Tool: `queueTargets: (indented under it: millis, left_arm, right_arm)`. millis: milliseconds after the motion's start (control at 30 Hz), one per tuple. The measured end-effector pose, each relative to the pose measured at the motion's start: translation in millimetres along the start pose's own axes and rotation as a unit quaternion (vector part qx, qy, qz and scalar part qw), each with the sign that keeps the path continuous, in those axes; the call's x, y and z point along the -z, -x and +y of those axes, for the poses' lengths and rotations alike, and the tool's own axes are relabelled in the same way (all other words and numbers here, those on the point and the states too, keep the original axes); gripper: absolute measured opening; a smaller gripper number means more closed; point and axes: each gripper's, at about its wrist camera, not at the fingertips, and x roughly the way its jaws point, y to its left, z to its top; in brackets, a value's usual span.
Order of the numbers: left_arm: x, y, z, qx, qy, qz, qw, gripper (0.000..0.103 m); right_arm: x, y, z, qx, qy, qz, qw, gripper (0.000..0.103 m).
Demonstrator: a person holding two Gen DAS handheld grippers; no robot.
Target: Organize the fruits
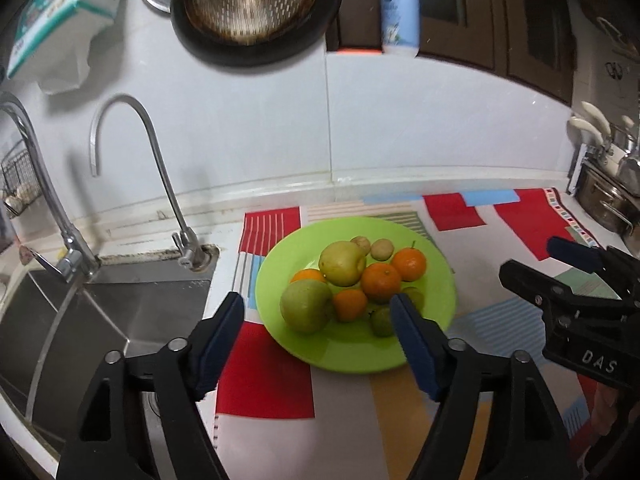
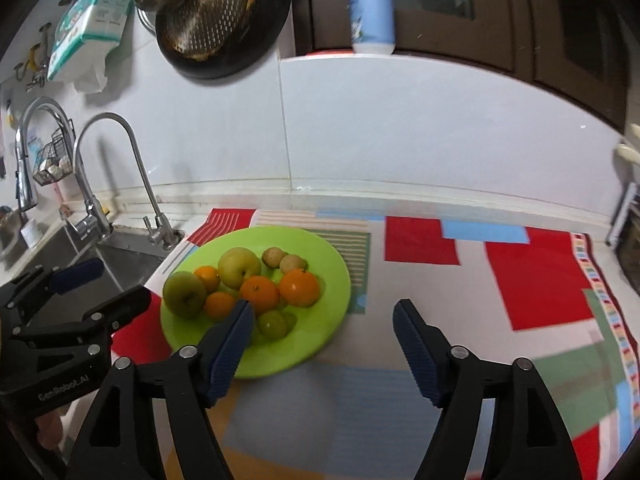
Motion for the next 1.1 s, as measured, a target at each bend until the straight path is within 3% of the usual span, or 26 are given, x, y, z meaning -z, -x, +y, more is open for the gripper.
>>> queueTargets:
  millis: [533,1100]
  left_arm:
    - [29.4,91.9,-18.0,-0.004,-0.012,-0.052,0.9986,0.095]
    - [70.6,181.1,-46.8,-0.034,-0.001,-0.081,0.9962,0.099]
  right_arm:
    - [41.4,105.6,4.7,0.048,-0.025,-0.045,0.998,0.087]
    - [81.2,193.3,-3.2,0.039,-0.011,-0.069,0.997,0.090]
